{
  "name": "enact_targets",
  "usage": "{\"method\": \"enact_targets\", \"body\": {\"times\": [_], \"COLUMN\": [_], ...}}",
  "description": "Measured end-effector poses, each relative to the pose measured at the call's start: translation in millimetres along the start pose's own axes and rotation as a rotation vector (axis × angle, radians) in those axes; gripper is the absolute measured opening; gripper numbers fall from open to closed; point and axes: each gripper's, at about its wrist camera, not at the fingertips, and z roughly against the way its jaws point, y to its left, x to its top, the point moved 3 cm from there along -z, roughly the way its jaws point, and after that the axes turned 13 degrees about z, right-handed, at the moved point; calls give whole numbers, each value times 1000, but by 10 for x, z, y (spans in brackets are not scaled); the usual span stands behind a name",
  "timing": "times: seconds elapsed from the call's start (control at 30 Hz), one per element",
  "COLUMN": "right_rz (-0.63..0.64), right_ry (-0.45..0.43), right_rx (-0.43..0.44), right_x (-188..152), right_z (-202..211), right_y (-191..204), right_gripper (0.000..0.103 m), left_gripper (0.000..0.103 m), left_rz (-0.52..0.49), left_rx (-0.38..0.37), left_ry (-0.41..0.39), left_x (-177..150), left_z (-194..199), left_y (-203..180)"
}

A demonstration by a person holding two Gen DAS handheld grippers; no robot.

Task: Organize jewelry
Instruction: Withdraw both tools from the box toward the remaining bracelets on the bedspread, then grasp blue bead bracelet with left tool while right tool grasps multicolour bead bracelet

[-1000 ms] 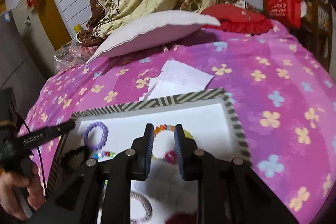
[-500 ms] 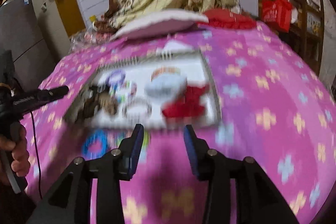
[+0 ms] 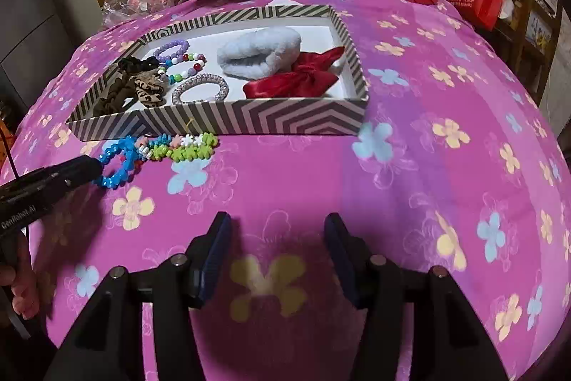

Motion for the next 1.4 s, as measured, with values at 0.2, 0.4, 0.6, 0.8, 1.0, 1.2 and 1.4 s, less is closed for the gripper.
{"method": "enact_targets", "body": {"times": [0.2, 0.4, 0.6, 0.8, 1.0, 1.2, 1.4], "right_rz": [-19, 14, 46, 146, 239, 258, 328], "right_ry": [-53, -81, -113, -172, -172, -141, -102], "right_rx": [27, 65, 156, 228, 227, 164, 90], "right_x": [101, 225, 324, 460, 549, 597, 604], "right_z": [50, 6, -63, -96, -228, -305, -326], "right_y": [13, 174, 387, 711, 929, 972, 1088], "right_gripper": [60, 60, 60, 59, 43, 41, 32], "left_gripper": [0, 0, 0, 0, 0, 0, 1], "left_rz": [-69, -52, 47, 54, 83, 53, 27], "left_rx": [114, 64, 87, 135, 135, 153, 172], "left_ry": [-22, -83, -70, -19, 5, 2, -12], "left_x": [-41, -6, 125, 65, 52, 45, 28], "left_z": [-19, 294, 292, 149, 116, 109, 96], "left_y": [-40, 4, 239, 286, 339, 310, 277]}}
